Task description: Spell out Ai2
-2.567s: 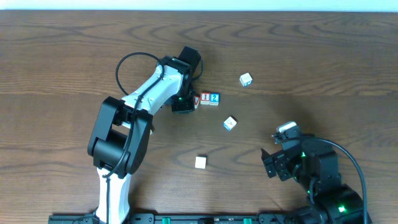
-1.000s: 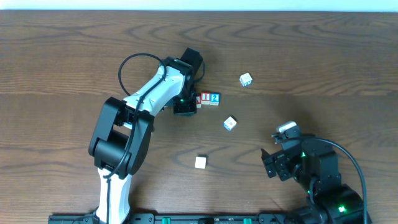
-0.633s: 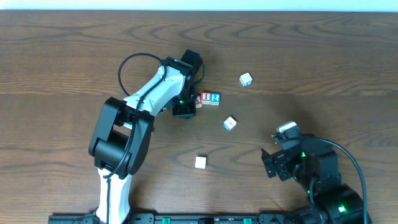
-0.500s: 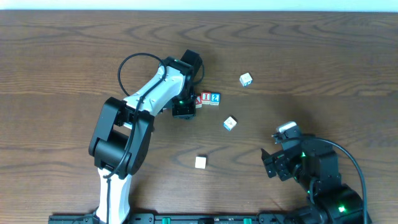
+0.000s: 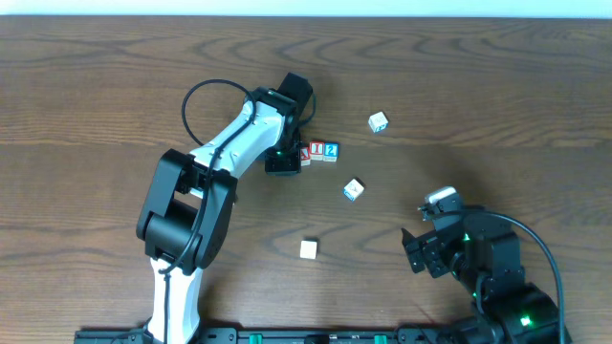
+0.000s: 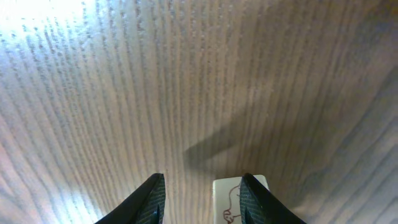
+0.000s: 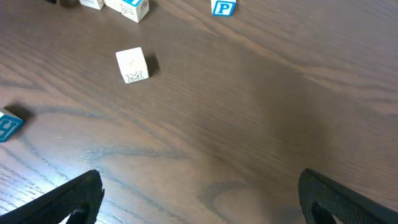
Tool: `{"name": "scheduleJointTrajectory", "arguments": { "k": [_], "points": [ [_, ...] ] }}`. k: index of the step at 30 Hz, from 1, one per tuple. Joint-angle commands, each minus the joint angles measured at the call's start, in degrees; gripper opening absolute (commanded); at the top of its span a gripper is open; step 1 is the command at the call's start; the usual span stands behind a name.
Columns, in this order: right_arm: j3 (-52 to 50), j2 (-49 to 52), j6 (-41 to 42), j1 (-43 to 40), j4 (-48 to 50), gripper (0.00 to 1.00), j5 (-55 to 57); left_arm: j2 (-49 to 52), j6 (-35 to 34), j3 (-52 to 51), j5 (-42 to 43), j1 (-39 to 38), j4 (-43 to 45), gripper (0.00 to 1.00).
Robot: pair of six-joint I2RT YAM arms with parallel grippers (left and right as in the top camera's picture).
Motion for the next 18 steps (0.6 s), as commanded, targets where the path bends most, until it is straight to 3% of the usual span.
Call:
{"name": "scheduleJointTrajectory", "arguments": {
  "k": [1, 18],
  "points": [
    [0.0, -0.1, 0.4, -0.5, 0.0, 0.99, 0.4, 0.9, 0.7, 0.5, -1.5, -0.1, 0.2, 0.41],
    [0.0, -0.1, 0.4, -0.5, 0.1, 0.99, 0.4, 0.9, 2.8, 0.5, -1.7, 0.0, 2.1, 0.4]
  ]
}}
